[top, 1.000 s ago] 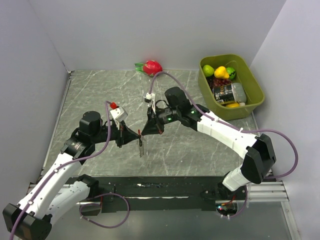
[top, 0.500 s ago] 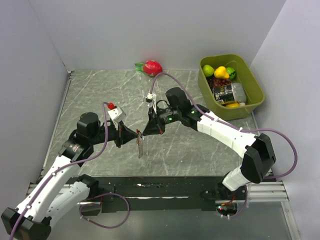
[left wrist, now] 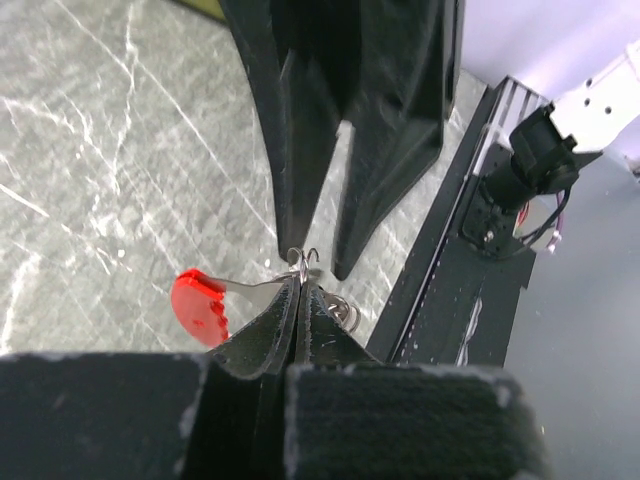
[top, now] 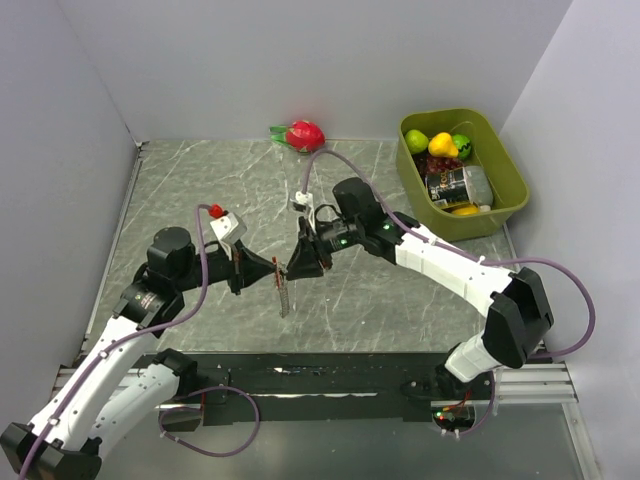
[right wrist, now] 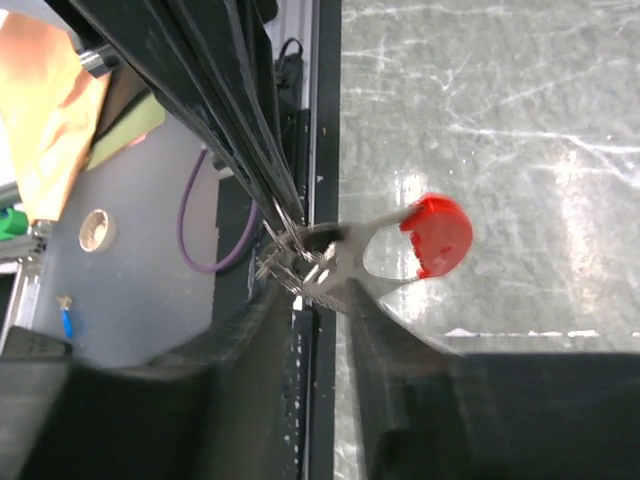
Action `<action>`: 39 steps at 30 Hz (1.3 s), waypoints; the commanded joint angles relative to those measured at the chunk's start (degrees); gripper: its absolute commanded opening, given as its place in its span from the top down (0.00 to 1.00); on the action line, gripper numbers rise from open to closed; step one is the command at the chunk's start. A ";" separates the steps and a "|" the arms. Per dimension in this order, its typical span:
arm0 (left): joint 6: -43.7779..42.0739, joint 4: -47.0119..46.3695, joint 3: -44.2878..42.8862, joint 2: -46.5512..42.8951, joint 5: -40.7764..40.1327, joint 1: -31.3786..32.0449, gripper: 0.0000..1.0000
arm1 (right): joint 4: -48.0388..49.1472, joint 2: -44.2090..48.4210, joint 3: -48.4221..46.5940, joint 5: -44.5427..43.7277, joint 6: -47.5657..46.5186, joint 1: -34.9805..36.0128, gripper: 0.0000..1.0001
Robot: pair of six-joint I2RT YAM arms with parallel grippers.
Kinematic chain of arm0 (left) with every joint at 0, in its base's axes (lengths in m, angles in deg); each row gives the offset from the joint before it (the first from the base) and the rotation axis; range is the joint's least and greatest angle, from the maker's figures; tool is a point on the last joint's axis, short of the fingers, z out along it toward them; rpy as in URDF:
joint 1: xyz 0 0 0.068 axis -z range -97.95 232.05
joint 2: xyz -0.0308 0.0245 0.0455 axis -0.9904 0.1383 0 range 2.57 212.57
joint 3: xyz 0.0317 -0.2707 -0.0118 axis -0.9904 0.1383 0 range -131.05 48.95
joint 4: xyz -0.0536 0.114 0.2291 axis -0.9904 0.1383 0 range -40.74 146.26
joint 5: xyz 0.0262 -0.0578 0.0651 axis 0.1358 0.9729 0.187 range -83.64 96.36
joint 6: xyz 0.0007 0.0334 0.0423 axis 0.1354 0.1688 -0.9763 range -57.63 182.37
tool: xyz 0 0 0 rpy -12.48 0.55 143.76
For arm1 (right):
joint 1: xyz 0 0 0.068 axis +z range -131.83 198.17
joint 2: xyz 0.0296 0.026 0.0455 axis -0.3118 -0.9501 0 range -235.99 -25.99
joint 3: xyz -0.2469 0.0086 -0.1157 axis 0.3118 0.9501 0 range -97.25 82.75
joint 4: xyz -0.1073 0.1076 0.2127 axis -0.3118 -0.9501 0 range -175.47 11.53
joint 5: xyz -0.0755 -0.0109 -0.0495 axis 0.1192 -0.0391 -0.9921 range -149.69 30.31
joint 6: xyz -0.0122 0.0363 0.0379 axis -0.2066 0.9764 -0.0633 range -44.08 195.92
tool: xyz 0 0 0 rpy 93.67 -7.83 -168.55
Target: Put the keys on the keyring
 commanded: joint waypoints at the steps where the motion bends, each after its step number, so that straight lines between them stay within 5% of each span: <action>1: 3.21 -6.45 -1.42 -1.70 0.59 0.19 0.99 | 3.66 6.26 3.52 -0.03 -2.35 -0.90 0.47; 7: 7.16 -12.07 0.24 -2.05 1.91 0.28 0.99 | 10.50 15.13 10.46 0.41 -1.56 -4.07 0.19; 13: 10.69 -20.32 1.92 -0.39 4.11 1.50 0.99 | 24.56 23.67 17.85 5.68 5.17 -6.44 0.06; 23: 10.60 -25.26 -0.28 5.24 2.53 8.53 0.99 | 36.35 22.19 18.82 8.67 14.70 -6.44 0.14; 39: 10.78 -27.20 -0.37 4.89 1.03 11.79 0.99 | 34.25 18.23 19.43 8.14 14.70 -6.71 0.37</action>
